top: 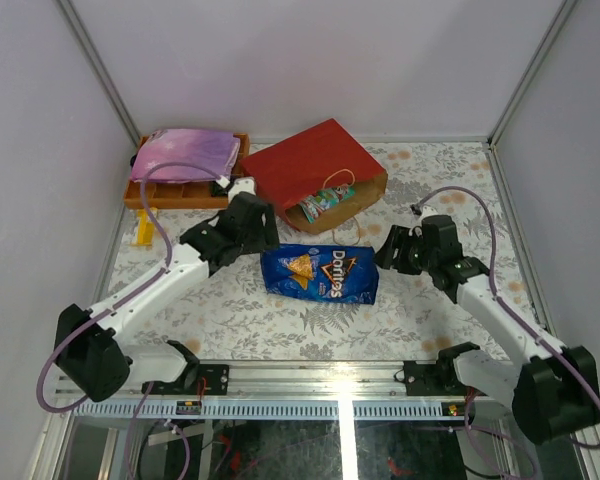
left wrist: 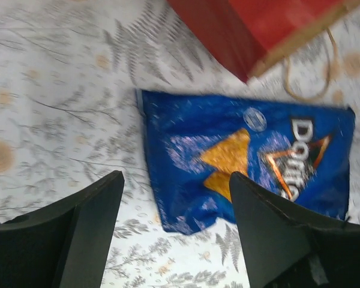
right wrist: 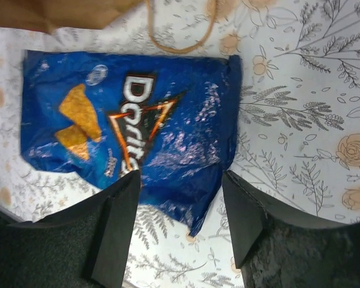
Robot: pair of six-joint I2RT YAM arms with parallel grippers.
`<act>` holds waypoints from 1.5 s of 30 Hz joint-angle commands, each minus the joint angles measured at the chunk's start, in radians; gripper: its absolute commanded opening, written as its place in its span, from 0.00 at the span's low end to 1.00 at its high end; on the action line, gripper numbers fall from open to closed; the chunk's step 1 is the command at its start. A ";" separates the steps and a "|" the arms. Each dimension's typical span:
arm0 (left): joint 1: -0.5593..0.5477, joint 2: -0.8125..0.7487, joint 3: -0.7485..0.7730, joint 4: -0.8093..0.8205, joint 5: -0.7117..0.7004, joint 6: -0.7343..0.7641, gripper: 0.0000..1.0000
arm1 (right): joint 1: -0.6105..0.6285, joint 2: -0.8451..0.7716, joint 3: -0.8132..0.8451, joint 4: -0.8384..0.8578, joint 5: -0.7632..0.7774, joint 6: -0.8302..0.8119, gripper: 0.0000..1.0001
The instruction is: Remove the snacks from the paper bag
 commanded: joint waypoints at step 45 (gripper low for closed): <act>0.262 -0.032 -0.364 0.497 0.422 -0.097 0.00 | -0.122 0.310 -0.088 0.492 -0.164 0.121 0.00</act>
